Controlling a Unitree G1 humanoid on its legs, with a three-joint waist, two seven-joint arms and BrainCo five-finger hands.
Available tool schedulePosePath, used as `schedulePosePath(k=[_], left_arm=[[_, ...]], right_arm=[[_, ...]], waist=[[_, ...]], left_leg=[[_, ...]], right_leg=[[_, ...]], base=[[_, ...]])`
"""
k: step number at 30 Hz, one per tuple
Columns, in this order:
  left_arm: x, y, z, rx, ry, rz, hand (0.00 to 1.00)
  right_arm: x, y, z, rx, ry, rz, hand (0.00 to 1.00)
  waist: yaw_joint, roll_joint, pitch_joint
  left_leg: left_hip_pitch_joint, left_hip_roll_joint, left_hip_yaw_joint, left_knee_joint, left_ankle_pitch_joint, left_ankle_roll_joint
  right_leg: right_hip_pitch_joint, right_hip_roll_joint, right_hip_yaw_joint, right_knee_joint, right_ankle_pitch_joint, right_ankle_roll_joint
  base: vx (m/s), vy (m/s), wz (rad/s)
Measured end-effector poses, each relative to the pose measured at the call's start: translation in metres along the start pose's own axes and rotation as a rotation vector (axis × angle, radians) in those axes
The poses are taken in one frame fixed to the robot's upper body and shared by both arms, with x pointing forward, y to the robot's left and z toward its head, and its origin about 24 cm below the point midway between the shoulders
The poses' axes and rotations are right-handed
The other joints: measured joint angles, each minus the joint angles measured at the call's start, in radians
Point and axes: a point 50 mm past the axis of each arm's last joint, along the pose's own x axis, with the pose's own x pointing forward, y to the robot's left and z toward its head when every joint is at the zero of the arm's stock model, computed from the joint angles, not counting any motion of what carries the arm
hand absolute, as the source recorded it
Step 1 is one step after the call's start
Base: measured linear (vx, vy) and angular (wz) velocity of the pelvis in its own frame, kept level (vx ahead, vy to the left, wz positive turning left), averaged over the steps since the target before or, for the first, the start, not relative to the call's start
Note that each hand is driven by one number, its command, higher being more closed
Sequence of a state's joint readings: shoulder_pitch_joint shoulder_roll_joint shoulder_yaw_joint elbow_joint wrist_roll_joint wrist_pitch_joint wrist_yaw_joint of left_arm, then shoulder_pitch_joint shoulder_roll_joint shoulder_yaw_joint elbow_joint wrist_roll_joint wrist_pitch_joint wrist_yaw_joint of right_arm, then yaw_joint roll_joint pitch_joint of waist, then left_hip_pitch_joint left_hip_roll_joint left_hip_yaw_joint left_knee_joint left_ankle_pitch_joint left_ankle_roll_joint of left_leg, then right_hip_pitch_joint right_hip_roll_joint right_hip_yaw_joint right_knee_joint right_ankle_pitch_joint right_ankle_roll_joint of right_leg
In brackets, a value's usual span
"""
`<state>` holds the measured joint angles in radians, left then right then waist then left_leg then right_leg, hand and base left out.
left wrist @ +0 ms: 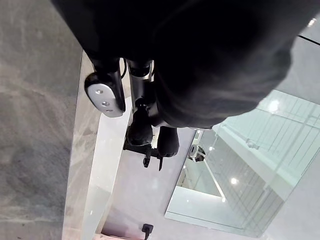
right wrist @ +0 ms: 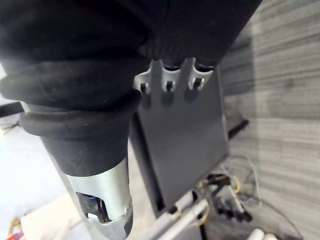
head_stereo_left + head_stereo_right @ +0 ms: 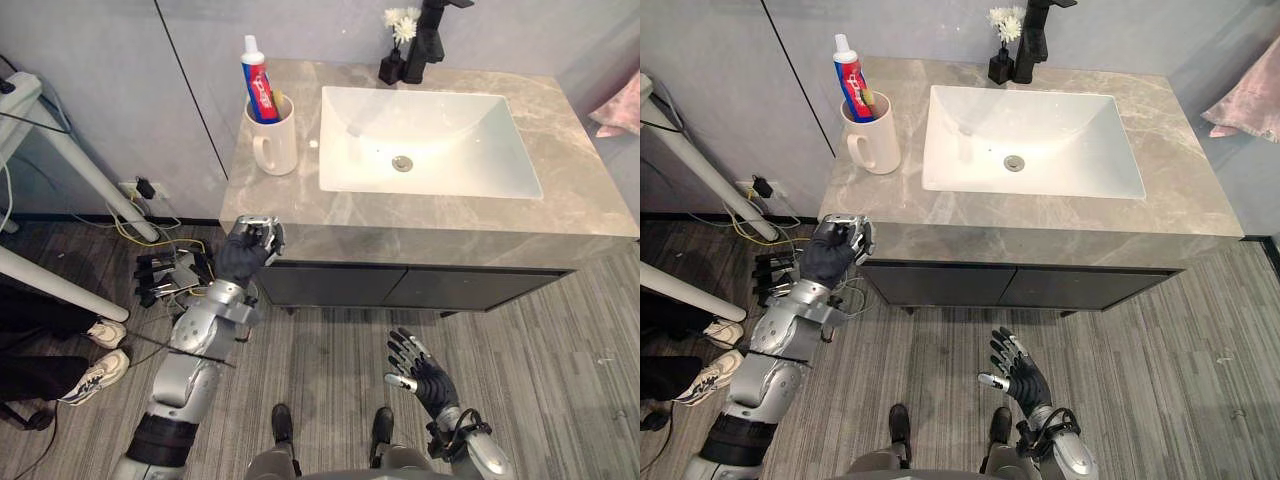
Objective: Organize washtable
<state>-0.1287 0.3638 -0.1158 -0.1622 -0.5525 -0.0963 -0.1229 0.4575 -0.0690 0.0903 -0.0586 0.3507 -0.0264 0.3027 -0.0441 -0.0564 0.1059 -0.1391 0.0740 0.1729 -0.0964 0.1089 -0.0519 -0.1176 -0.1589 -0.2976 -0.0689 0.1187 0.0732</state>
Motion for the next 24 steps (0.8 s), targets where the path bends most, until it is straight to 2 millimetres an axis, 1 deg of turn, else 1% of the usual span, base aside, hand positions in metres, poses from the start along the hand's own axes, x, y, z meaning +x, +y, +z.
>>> schedulePosePath(k=[2, 4, 7, 8, 10, 14, 17, 20, 24], left_arm=[[0.01, 0.001, 0.005, 0.016, -0.02, 0.001, 1.0], [0.015, 0.002, 0.006, 0.028, -0.026, 0.003, 1.0], [0.019, 0.004, 0.007, 0.035, -0.027, 0.005, 1.0], [0.022, 0.003, 0.008, 0.037, -0.032, 0.0, 1.0], [0.027, 0.006, 0.01, 0.051, -0.031, 0.001, 1.0], [0.04, 0.012, 0.027, 0.12, -0.064, -0.023, 1.0], [0.049, 0.015, 0.035, 0.149, -0.08, -0.024, 1.0], [0.055, 0.017, 0.044, 0.178, -0.102, -0.025, 1.0], [0.06, 0.023, 0.047, 0.198, -0.099, -0.008, 1.0]], right_arm=[[0.001, 0.0, 0.002, -0.002, -0.007, -0.002, 0.0], [0.001, 0.0, 0.002, -0.002, -0.007, -0.002, 0.0], [0.002, 0.0, 0.003, -0.003, -0.011, 0.0, 0.0], [0.002, 0.0, 0.004, -0.005, -0.013, 0.002, 0.0], [0.004, 0.0, 0.005, -0.006, -0.017, 0.005, 0.0], [0.005, 0.001, 0.006, -0.008, -0.023, 0.007, 0.0], [0.005, 0.001, 0.007, -0.008, -0.025, 0.009, 0.0], [0.005, 0.004, 0.015, -0.018, -0.058, 0.022, 0.0], [0.006, 0.004, 0.016, -0.021, -0.066, 0.025, 0.0]], waist=[[0.0, -0.009, 0.011], [0.0, -0.013, 0.018], [-0.003, -0.014, 0.028], [-0.006, -0.013, 0.039], [-0.006, -0.014, 0.04], [-0.006, -0.015, 0.061], [-0.006, -0.015, 0.071], [-0.007, -0.015, 0.088], [-0.007, -0.015, 0.104]], left_leg=[[-0.006, 0.002, 0.01, 0.0, 0.0, 0.0], [-0.007, 0.003, 0.021, 0.0, -0.001, 0.0], [-0.01, 0.003, 0.027, 0.0, -0.001, 0.0], [-0.012, 0.003, 0.027, 0.0, -0.001, 0.0], [-0.022, 0.005, 0.028, 0.001, -0.001, 0.0], [-0.026, 0.008, 0.03, 0.001, -0.001, 0.0], [-0.028, 0.011, 0.029, 0.001, -0.002, -0.001], [-0.04, 0.013, 0.029, 0.001, -0.003, -0.001], [-0.047, 0.014, 0.028, 0.002, -0.002, -0.001]], right_leg=[[-0.012, 0.001, 0.006, 0.004, 0.001, -0.001], [-0.017, 0.001, 0.012, 0.005, 0.001, -0.001], [-0.029, 0.001, 0.024, 0.01, 0.001, -0.001], [-0.031, 0.001, 0.024, 0.01, 0.001, -0.001], [-0.042, 0.003, 0.026, 0.01, 0.001, -0.001], [-0.045, 0.007, 0.026, 0.01, 0.003, -0.001], [-0.046, 0.009, 0.024, 0.01, 0.003, -0.001], [-0.057, 0.011, 0.024, 0.01, 0.005, -0.003], [-0.064, 0.012, 0.024, 0.007, 0.012, -0.003]], base=[[0.01, 0.02, -0.09], [0.01, 0.014, -0.1], [0.03, 0.013, -0.12], [0.03, 0.008, -0.03], [0.04, 0.004, -0.02], [0.03, 0.001, -0.01], [0.01, 0.001, 0.0], [0.0, 0.0, 0.0], [0.0, 0.0, 0.0]])
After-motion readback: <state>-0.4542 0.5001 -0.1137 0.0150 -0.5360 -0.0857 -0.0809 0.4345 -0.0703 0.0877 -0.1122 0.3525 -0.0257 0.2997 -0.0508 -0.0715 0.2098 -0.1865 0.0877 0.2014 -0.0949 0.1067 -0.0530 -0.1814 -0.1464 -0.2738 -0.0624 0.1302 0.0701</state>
